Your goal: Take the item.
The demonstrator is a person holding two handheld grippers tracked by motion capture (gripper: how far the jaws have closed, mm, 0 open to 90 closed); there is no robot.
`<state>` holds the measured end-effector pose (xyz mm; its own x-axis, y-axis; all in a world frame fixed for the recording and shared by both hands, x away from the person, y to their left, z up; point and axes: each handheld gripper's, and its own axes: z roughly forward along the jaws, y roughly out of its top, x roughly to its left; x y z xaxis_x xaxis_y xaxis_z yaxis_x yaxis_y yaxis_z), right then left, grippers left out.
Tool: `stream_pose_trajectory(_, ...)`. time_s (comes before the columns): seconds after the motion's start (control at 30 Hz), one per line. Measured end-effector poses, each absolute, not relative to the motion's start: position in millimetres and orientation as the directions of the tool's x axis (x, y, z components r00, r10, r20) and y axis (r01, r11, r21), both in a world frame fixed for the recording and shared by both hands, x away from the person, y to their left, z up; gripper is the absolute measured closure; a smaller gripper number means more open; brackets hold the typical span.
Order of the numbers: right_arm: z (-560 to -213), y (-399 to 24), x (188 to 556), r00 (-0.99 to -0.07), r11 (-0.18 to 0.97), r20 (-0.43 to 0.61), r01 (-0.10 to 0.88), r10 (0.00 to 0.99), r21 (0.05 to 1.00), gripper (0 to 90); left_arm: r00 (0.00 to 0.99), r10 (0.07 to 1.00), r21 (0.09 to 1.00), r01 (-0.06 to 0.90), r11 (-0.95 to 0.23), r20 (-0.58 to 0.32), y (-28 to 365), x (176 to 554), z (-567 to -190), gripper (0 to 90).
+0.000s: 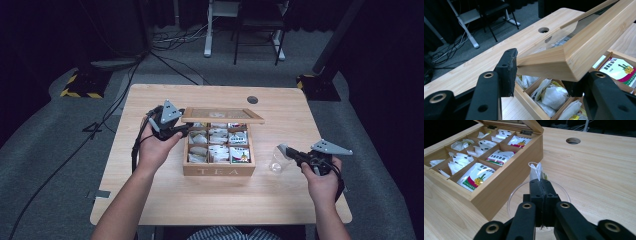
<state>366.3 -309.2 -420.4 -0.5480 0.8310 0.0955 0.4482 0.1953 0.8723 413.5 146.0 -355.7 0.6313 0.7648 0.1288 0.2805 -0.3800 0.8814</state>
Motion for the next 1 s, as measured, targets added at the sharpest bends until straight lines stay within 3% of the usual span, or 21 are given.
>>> stream_pose_trajectory(0.07, -421, -309, 366, -0.546, 0.193, 0.099, 0.452, 0.832, 0.871, 85.2, 0.631, 0.765, 0.881, 0.281, -0.381, 0.13, 146, 414, -356, 51.1)
stream_pose_trajectory(0.13, -421, -310, 367, -0.546, 0.189, 0.106, 0.457, 0.831, 0.869, 73.9, 0.631, 0.765, 0.88, 0.282, -0.382, 0.13, 146, 413, -355, 51.1)
stream_pose_trajectory(0.27, -419, -312, 368, -0.527, 0.182, 0.093, 0.447, 0.845, 0.876, 63.2, 0.631, 0.765, 0.881, 0.282, -0.381, 0.129, 146, 414, -355, 51.1)
stream_pose_trajectory(0.7, -410, -341, 368, -0.405, 0.167, 0.032, 0.447, 0.914, 0.879, 52.7, 0.629, 0.766, 0.878, 0.282, -0.387, 0.135, 145, 412, -357, 51.1)
stream_pose_trajectory(1.0, -424, -365, 380, -0.324, 0.157, 0.029, 0.531, 0.946, 0.833, 40.9, 0.628, 0.766, 0.874, 0.285, -0.393, 0.139, 145, 411, -357, 51.1)
